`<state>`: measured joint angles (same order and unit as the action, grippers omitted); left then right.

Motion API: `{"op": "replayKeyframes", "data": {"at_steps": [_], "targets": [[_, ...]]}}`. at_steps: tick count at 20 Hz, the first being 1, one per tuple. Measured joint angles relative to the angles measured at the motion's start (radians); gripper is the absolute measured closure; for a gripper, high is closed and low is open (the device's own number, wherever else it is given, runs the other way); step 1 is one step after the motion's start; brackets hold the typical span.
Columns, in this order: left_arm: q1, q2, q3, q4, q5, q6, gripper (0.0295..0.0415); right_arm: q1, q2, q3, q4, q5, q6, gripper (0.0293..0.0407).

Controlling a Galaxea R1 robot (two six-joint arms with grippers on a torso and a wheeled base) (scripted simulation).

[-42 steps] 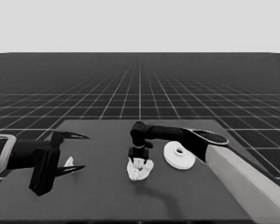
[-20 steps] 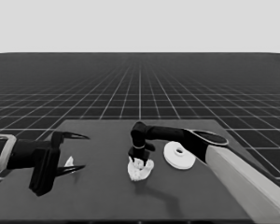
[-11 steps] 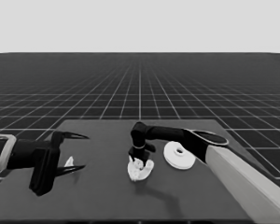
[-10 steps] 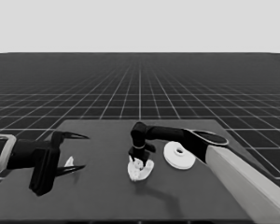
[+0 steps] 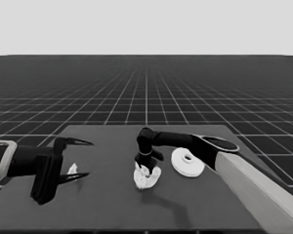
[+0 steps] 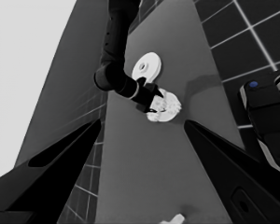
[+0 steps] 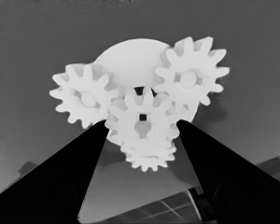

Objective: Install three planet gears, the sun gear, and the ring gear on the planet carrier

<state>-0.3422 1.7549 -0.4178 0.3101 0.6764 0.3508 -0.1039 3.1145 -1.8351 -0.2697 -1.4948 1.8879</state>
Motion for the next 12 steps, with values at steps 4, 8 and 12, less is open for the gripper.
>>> {"op": "replayKeyframes", "data": {"at_steps": [4, 8, 12], "targets": [[0.000, 0.000, 0.000, 0.000, 0.000, 0.000, 0.0326, 0.000, 0.000, 0.000, 0.000, 0.000, 0.042, 0.0391], [0.000, 0.000, 0.000, 0.000, 0.000, 0.000, 0.0326, 0.000, 0.000, 0.000, 0.000, 0.000, 0.084, 0.0390], [0.000, 0.000, 0.000, 0.000, 0.000, 0.000, 0.0326, 0.000, 0.000, 0.000, 0.000, 0.000, 0.126, 0.0391]]}}
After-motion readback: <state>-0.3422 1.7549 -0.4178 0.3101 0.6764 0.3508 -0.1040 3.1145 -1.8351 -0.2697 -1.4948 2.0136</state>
